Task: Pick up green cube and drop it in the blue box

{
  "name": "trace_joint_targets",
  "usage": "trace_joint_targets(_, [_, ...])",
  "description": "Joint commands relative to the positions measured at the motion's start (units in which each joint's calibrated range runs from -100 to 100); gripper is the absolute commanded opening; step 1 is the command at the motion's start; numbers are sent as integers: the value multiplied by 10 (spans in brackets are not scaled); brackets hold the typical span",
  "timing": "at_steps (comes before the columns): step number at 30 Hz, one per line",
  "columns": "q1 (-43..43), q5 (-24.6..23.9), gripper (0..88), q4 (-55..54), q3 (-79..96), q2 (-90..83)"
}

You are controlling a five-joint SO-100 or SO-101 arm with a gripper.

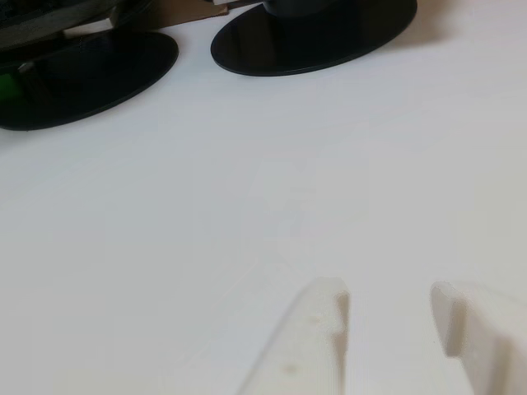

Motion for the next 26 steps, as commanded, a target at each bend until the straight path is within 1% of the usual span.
trace_joint_targets(1, [-6,3,42,-10,5,-14])
trace_joint_targets(26, [-5,0,42,-10,5,-13])
